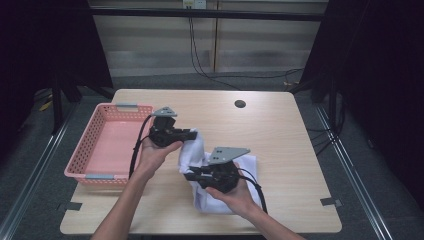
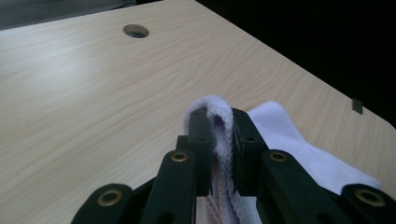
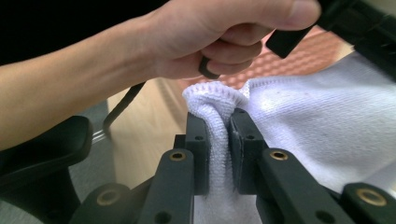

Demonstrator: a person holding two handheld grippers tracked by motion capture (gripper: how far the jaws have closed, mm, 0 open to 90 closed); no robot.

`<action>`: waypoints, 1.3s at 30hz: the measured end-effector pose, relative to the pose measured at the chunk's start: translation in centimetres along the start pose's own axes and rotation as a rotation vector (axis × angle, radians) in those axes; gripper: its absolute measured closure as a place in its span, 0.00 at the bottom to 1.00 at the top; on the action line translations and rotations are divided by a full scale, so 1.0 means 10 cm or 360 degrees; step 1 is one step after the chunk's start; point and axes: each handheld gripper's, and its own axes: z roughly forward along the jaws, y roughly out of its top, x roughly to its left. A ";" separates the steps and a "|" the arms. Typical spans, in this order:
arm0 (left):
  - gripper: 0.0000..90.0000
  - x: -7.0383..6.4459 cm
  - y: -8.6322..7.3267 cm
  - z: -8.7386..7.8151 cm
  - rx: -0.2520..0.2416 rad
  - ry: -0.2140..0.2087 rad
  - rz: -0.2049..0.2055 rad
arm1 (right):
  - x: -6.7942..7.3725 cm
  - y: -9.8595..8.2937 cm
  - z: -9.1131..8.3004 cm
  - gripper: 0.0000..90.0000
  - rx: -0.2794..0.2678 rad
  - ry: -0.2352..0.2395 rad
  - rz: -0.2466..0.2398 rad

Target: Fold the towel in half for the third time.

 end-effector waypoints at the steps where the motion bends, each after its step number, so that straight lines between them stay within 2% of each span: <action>1: 0.90 -0.03 0.02 0.05 0.0008 0.0000 0.0008 | -0.03 -0.03 -0.08 0.88 -0.0007 -0.0025 0.0000; 7: 0.89 -0.20 0.10 0.43 0.0073 -0.0046 0.0036 | -0.13 -0.28 -0.36 0.88 -0.0011 -0.0142 0.0052; 9: 0.89 -0.27 0.12 0.51 0.0082 -0.0056 0.0065 | -0.17 -0.35 -0.48 0.88 -0.0018 -0.0150 0.0107; 13: 0.89 -0.38 0.13 0.69 0.0130 -0.0090 0.0103 | -0.21 -0.52 -0.69 0.87 0.0003 -0.0227 0.0151; 16: 0.88 -0.45 0.08 0.87 0.0181 -0.0104 0.0123 | -0.23 -0.72 -0.77 0.86 0.0059 -0.0293 0.0179; 19: 0.88 -0.52 0.02 1.09 0.0216 -0.0140 0.0107 | -0.27 -0.87 -0.85 0.85 0.0116 -0.0326 0.0201; 20: 0.88 -0.54 0.00 1.15 0.0219 -0.0142 0.0102 | -0.29 -0.93 -0.87 0.85 0.0139 -0.0335 0.0210; 22: 0.87 -0.59 -0.02 1.28 0.0267 -0.0133 0.0132 | -0.31 -1.00 -0.90 0.82 0.0175 -0.0348 0.0221; 24: 0.84 -0.62 -0.03 1.37 0.0277 -0.0139 0.0114 | -0.33 -1.07 -0.94 0.80 0.0211 -0.0400 0.0232; 25: 0.81 -0.62 -0.02 1.39 0.0284 -0.0174 0.0092 | -0.35 -1.09 -0.96 0.77 0.0220 -0.0391 0.0253; 26: 0.78 -0.64 -0.02 1.41 0.0263 -0.0184 0.0080 | -0.35 -1.11 -0.99 0.73 0.0229 -0.0410 0.0260; 27: 0.74 -0.66 0.00 1.40 0.0255 -0.0165 0.0084 | -0.36 -1.12 -1.02 0.67 0.0229 -0.0427 0.0266; 29: 0.61 -0.66 0.03 1.34 0.0209 -0.0190 0.0064 | -0.37 -1.12 -1.09 0.55 0.0224 -0.0448 0.0286; 31: 0.57 -0.66 0.07 1.26 0.0170 -0.0171 0.0078 | -0.40 -1.11 -1.15 0.48 0.0215 -0.0465 0.0317; 33: 0.50 -0.62 0.08 1.17 0.0108 -0.0153 0.0056 | -0.44 -1.10 -1.20 0.42 0.0197 -0.0498 0.0324; 36: 0.49 -0.57 0.05 1.03 0.0081 -0.0127 0.0042 | -0.52 -1.06 -1.25 0.38 0.0187 -0.0546 0.0344; 39: 0.51 -0.51 -0.05 0.93 0.0111 -0.0092 0.0056 | -0.66 -1.00 -1.23 0.34 0.0200 -0.0630 0.0327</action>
